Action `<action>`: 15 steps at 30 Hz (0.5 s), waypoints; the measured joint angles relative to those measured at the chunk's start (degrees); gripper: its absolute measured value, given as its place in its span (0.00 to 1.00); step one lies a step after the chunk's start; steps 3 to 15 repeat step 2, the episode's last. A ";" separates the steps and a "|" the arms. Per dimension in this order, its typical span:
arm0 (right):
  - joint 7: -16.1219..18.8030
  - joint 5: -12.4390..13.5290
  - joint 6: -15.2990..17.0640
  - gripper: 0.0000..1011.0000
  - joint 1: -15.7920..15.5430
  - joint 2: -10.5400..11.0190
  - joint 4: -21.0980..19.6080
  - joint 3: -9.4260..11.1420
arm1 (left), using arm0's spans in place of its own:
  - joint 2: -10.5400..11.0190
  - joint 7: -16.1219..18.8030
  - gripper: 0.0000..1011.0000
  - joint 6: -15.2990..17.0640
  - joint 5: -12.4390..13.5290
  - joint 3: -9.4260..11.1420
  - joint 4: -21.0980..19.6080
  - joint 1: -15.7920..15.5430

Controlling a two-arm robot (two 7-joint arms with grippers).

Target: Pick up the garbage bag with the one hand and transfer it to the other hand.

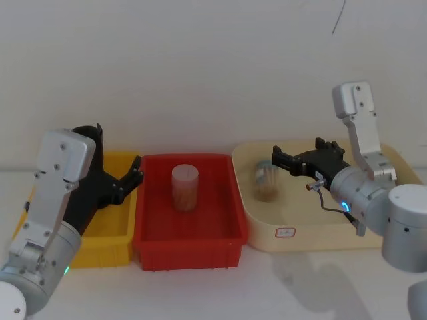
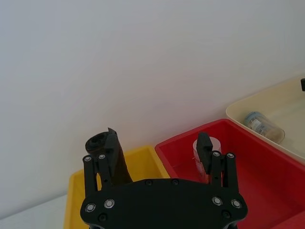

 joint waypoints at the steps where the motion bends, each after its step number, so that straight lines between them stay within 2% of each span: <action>1: 0.15 0.25 0.00 0.99 -0.22 -0.10 -0.26 0.16 | 0.00 0.00 0.99 0.00 0.00 0.00 0.00 0.00; 15: 0.37 0.74 0.01 0.99 -0.71 -0.32 -0.90 0.46 | 0.00 0.00 0.99 0.00 0.00 0.00 0.00 0.00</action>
